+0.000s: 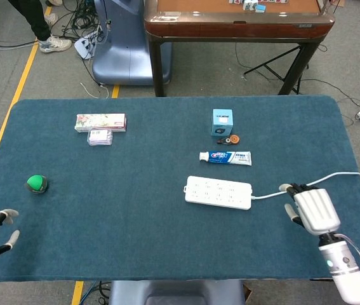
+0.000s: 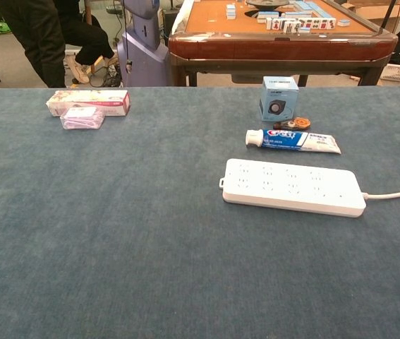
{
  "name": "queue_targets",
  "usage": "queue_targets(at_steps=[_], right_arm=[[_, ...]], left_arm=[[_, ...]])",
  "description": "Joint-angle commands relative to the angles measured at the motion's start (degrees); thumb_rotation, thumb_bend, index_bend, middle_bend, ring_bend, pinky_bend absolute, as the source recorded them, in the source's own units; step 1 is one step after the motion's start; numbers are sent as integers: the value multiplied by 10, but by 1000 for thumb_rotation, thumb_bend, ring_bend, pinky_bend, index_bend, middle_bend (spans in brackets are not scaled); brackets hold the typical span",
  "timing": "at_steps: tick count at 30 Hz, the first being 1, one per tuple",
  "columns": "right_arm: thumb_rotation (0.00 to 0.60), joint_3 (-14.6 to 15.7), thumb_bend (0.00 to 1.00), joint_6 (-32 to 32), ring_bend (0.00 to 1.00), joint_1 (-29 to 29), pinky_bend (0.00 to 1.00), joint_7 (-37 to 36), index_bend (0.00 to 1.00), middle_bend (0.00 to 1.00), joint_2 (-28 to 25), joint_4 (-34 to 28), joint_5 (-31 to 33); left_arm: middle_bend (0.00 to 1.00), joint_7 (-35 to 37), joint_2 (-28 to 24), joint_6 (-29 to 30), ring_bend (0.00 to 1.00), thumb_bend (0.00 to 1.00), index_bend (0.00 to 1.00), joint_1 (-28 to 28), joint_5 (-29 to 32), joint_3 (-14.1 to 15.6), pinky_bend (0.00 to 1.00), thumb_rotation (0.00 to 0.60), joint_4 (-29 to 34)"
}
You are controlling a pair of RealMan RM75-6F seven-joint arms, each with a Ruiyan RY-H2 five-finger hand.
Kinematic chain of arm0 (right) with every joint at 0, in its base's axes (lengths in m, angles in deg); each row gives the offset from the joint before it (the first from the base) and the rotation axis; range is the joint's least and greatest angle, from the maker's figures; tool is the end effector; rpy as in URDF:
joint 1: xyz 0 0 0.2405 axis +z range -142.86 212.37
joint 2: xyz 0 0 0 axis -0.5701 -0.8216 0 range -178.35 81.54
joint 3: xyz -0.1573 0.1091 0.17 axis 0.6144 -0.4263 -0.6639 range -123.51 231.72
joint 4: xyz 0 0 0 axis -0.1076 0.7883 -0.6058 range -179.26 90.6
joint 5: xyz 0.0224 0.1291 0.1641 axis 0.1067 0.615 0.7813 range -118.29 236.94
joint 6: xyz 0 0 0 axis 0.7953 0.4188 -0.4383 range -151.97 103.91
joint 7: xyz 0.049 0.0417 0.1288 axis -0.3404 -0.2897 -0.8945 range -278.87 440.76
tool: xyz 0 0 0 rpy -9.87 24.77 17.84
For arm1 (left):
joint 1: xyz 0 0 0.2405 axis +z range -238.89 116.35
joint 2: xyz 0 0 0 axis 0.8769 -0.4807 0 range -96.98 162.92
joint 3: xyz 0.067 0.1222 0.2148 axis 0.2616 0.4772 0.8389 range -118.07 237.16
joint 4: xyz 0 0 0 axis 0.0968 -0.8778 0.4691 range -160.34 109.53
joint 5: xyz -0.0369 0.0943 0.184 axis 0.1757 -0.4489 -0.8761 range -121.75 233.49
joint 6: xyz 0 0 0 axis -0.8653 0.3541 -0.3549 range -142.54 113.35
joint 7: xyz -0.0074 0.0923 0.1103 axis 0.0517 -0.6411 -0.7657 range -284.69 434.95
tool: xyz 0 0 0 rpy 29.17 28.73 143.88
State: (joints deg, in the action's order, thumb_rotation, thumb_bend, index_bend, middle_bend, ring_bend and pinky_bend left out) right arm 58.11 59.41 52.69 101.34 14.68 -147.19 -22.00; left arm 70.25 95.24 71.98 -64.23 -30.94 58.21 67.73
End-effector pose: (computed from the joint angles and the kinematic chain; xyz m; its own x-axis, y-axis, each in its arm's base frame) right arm -0.2548 -0.2143 0.1337 0.5822 -0.0498 0.8115 -0.8063 -0.1637 0.5684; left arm -0.3153 0.1651 0.1672 0.4903 0.0155 0.8714 0.8715 0.0061 -0.4904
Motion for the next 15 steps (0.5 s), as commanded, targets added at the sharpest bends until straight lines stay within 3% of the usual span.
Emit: queue_targets(at_steps=[1, 7, 15], right_arm=[[600, 10, 264, 41, 343, -42, 409, -44, 337, 344, -5, 26, -22], [600, 4, 262, 73, 339, -85, 398, -116, 337, 340, 10, 71, -18], [600, -18, 263, 79, 339, -105, 398, -155, 337, 340, 2, 86, -16]], left_arm=[[501, 0, 0, -2, 458, 335, 462, -1, -4, 2, 715, 600, -1], [500, 1, 0, -10, 443, 335, 458, -5, -12, 8, 715, 600, 0], [500, 0, 4, -18, 441, 335, 458, -11, -17, 11, 715, 600, -1]])
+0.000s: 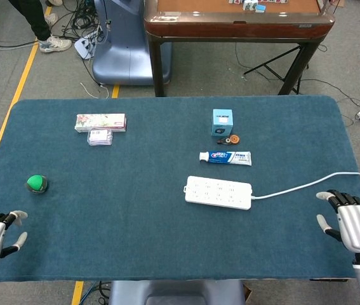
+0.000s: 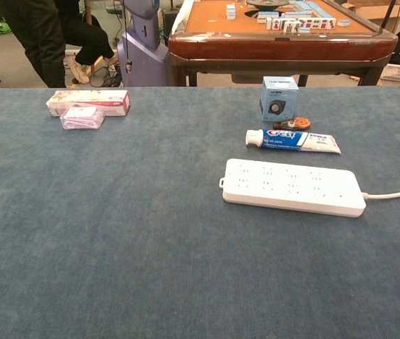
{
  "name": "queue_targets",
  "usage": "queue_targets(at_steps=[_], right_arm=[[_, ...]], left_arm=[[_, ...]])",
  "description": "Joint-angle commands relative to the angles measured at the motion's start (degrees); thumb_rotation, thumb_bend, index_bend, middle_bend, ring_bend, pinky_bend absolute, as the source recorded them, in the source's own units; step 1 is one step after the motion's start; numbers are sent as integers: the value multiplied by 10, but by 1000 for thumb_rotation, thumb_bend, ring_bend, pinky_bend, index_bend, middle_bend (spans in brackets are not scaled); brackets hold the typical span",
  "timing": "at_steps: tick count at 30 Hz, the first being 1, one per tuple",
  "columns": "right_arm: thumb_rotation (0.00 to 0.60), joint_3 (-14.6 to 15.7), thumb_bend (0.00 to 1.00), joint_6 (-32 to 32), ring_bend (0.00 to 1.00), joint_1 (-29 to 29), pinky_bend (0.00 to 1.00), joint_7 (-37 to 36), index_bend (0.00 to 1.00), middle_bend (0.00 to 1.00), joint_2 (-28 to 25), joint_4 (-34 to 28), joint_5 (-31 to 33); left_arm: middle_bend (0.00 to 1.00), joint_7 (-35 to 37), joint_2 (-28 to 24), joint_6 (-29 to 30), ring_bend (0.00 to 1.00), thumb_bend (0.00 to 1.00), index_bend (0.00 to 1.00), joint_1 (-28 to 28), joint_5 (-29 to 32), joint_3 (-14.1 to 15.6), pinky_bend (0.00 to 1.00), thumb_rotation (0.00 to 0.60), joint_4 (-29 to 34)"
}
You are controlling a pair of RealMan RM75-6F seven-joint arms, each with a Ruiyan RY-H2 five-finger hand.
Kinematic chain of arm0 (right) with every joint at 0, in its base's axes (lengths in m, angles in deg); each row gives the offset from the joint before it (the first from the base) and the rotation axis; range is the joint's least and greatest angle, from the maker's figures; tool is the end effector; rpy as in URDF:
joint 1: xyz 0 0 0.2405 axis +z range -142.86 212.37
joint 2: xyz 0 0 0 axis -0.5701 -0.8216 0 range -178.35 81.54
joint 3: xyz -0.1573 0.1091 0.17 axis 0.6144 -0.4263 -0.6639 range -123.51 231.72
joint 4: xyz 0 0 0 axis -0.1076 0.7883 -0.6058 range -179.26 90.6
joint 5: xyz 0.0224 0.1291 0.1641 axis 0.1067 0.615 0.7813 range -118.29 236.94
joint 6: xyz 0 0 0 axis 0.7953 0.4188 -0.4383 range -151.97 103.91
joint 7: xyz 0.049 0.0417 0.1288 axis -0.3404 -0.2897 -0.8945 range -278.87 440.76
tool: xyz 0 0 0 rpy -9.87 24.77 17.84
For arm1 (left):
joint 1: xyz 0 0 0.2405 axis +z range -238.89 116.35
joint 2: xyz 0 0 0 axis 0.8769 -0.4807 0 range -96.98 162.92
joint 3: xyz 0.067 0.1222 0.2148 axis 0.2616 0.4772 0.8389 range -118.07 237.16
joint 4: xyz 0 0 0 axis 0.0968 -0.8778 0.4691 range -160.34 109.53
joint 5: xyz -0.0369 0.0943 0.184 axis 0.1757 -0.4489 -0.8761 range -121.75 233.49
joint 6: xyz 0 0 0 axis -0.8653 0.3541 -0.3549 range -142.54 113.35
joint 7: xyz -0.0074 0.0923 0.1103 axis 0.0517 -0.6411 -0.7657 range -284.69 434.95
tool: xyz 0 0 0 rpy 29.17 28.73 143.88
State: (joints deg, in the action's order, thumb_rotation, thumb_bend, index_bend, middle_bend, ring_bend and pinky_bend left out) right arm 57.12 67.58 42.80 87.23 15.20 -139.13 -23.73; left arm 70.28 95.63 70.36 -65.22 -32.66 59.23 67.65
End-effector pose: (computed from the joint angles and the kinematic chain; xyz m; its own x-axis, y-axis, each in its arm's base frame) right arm -0.3028 -0.1760 0.1628 0.4704 0.0278 0.8820 -0.8823 -0.0020 0.4706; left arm -0.3113 0.1665 0.1574 0.4882 0.0507 0.8713 0.8727 -0.0419 -0.4865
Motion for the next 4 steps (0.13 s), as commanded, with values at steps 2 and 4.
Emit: queue_targets(at_steps=[2, 4], right_arm=[[600, -11, 263, -10, 339, -7, 398, -19, 337, 340, -5, 7, 4], [600, -12, 262, -20, 339, -7, 398, -17, 337, 340, -5, 8, 2]], left_arm=[[500, 0, 1, -2, 442, 335, 458, -2, 0, 1, 715, 600, 0], [500, 0, 2, -2, 444, 335, 459, -2, 0, 0, 715, 600, 1]])
